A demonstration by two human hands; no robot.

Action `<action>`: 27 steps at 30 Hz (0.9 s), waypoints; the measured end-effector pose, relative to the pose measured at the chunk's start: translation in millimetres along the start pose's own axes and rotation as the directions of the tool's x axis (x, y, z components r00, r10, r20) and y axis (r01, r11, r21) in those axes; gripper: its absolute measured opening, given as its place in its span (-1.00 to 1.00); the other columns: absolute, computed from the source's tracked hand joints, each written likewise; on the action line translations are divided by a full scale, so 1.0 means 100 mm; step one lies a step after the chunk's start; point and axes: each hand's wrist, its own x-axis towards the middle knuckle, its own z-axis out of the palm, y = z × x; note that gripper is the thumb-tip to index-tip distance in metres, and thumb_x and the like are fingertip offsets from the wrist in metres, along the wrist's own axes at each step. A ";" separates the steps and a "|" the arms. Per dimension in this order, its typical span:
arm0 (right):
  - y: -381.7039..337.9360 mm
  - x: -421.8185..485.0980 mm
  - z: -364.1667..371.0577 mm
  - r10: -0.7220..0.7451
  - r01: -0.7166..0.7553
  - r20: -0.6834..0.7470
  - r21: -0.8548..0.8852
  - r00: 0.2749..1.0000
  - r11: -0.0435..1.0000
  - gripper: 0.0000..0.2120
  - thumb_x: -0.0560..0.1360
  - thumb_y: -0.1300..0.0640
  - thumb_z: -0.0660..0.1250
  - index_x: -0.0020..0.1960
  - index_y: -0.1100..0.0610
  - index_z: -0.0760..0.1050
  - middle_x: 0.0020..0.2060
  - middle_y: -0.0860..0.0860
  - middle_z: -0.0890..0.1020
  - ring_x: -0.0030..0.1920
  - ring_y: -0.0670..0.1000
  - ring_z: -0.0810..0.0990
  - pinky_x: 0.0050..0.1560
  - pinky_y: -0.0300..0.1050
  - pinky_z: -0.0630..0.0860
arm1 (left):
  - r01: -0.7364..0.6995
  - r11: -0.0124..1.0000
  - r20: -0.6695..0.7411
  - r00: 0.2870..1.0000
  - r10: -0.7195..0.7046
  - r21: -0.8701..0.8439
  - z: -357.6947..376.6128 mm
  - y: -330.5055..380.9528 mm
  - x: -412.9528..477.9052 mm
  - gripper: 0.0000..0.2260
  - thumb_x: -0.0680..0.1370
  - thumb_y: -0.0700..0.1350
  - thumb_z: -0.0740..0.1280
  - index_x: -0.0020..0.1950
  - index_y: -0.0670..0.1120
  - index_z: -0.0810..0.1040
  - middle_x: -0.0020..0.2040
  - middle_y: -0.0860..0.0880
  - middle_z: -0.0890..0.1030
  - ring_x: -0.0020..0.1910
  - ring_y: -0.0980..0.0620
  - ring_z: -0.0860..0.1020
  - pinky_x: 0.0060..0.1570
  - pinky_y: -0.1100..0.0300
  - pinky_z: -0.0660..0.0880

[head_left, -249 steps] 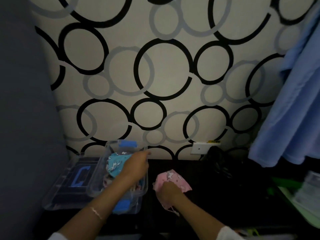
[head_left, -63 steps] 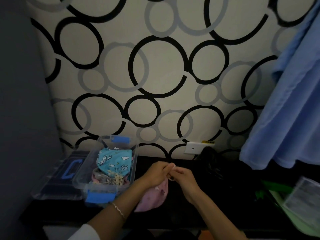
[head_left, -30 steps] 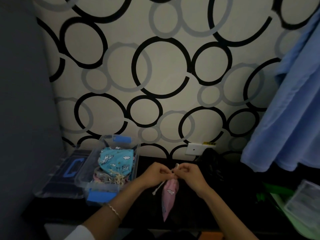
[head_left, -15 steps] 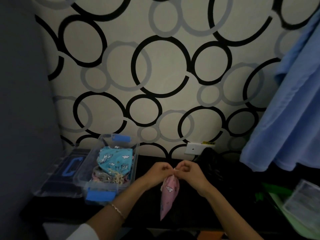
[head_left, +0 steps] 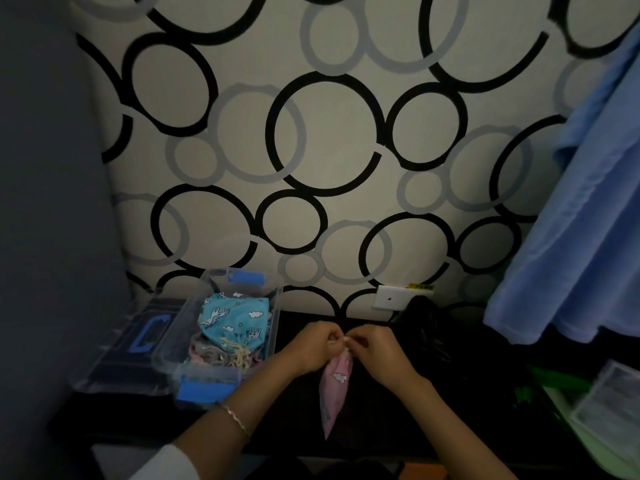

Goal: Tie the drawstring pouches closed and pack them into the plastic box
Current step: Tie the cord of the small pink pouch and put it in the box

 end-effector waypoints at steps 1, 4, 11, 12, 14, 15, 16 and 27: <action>0.01 0.00 0.01 0.026 -0.026 0.003 0.034 1.000 0.999 -0.87 0.56 0.13 0.33 -0.09 0.05 0.66 -0.20 -0.07 0.65 -0.17 -0.18 0.60 -0.10 -0.25 0.57 | -0.005 1.000 -0.016 1.000 0.006 0.029 -0.01 -0.01 0.01 -0.85 0.58 -0.09 0.30 -0.02 -0.14 0.61 -0.22 -0.02 0.59 -0.29 0.13 0.50 -0.23 0.23 0.43; 0.05 0.03 0.03 0.177 -0.190 0.072 0.289 0.982 0.938 -0.85 0.55 0.13 0.36 -0.17 -0.01 0.64 -0.22 -0.02 0.66 -0.17 -0.11 0.66 -0.08 -0.23 0.60 | -0.020 0.998 -0.081 0.996 0.025 0.064 -0.02 -0.04 0.01 -0.87 0.56 -0.09 0.32 -0.02 -0.11 0.64 -0.16 -0.03 0.64 -0.23 0.14 0.55 -0.21 0.30 0.47; 0.15 0.04 0.07 0.225 -0.411 0.349 0.835 0.910 0.366 -0.84 0.47 0.17 0.42 -0.05 0.24 0.70 -0.07 0.17 0.71 -0.03 0.06 0.66 0.05 -0.13 0.56 | -0.054 0.998 -0.177 0.983 0.051 -0.013 0.02 -0.09 0.06 -0.87 0.56 -0.11 0.36 0.02 -0.07 0.69 -0.18 0.15 0.63 -0.25 0.43 0.53 -0.22 0.56 0.42; 0.14 0.03 0.08 0.226 -0.396 0.332 0.841 0.916 0.369 -0.85 0.45 0.18 0.43 -0.06 0.24 0.70 -0.09 0.17 0.71 -0.04 0.06 0.66 0.03 -0.13 0.56 | -0.042 0.999 -0.176 0.984 0.037 -0.023 0.02 -0.10 0.07 -0.86 0.56 -0.11 0.35 0.02 -0.07 0.69 -0.18 0.15 0.63 -0.26 0.43 0.53 -0.22 0.56 0.41; 0.11 0.02 0.10 0.262 -0.360 0.263 0.812 0.929 0.459 -0.89 0.45 0.20 0.45 -0.09 0.23 0.70 -0.14 0.18 0.71 -0.11 0.08 0.65 -0.06 -0.12 0.56 | -0.004 0.999 -0.167 0.986 -0.002 -0.037 0.03 -0.11 0.07 -0.86 0.57 -0.09 0.34 0.03 -0.07 0.68 -0.16 0.11 0.64 -0.24 0.36 0.54 -0.24 0.55 0.42; 0.10 0.02 0.11 0.292 -0.341 0.213 0.787 0.932 0.514 -0.91 0.45 0.21 0.45 -0.12 0.22 0.70 -0.18 0.18 0.70 -0.15 0.08 0.64 -0.11 -0.13 0.56 | 0.013 0.999 -0.164 0.986 -0.019 -0.040 0.04 -0.11 0.08 -0.86 0.57 -0.08 0.34 0.02 -0.07 0.68 -0.16 0.10 0.64 -0.23 0.32 0.54 -0.25 0.53 0.42; 0.08 0.01 0.13 0.323 -0.321 0.155 0.760 0.934 0.565 -0.94 0.44 0.22 0.46 -0.15 0.21 0.70 -0.21 0.17 0.71 -0.18 0.07 0.64 -0.16 -0.15 0.57 | 0.024 0.999 -0.160 0.987 -0.031 -0.044 0.05 -0.12 0.08 -0.86 0.57 -0.07 0.35 0.00 -0.06 0.68 -0.17 0.09 0.64 -0.23 0.28 0.54 -0.27 0.50 0.42; -0.01 0.03 0.26 0.319 -0.196 -0.188 0.481 0.929 0.854 -0.84 0.43 0.14 0.49 -0.28 0.12 0.56 -0.37 0.02 0.63 -0.34 -0.09 0.60 -0.29 -0.21 0.56 | 0.092 0.971 -0.102 0.988 -0.117 -0.221 -0.01 -0.11 0.03 -0.84 0.57 -0.03 0.34 -0.12 -0.06 0.65 -0.19 -0.02 0.68 -0.18 0.13 0.65 -0.18 0.31 0.52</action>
